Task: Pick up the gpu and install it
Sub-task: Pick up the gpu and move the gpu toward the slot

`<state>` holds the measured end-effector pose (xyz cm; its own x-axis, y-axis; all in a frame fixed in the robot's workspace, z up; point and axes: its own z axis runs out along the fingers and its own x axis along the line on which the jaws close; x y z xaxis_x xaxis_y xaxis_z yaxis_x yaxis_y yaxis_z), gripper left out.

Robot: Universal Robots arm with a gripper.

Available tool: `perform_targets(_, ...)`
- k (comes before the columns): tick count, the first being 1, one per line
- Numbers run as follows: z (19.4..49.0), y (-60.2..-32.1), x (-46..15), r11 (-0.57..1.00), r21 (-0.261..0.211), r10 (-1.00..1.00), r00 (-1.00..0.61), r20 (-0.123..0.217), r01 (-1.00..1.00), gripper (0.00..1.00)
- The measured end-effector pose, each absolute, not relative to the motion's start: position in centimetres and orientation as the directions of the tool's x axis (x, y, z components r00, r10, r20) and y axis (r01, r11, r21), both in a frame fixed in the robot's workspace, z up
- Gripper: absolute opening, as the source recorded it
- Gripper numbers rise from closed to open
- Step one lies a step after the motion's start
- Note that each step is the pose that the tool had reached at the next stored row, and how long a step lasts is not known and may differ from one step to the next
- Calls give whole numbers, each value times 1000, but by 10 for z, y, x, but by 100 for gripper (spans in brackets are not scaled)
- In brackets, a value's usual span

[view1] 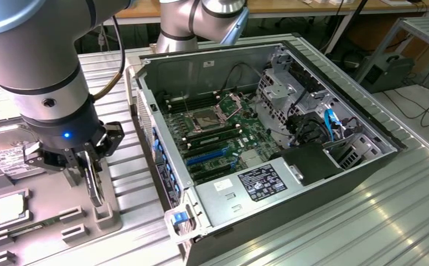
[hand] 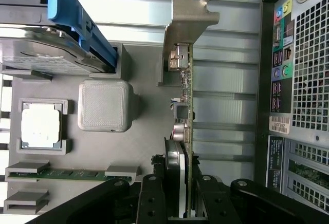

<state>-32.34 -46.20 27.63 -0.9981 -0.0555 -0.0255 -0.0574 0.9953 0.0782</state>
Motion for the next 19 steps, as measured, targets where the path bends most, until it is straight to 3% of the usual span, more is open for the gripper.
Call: perform_targets(19, 283, -462, -323, 995, 79, -56, -998, -25, -57, 28)
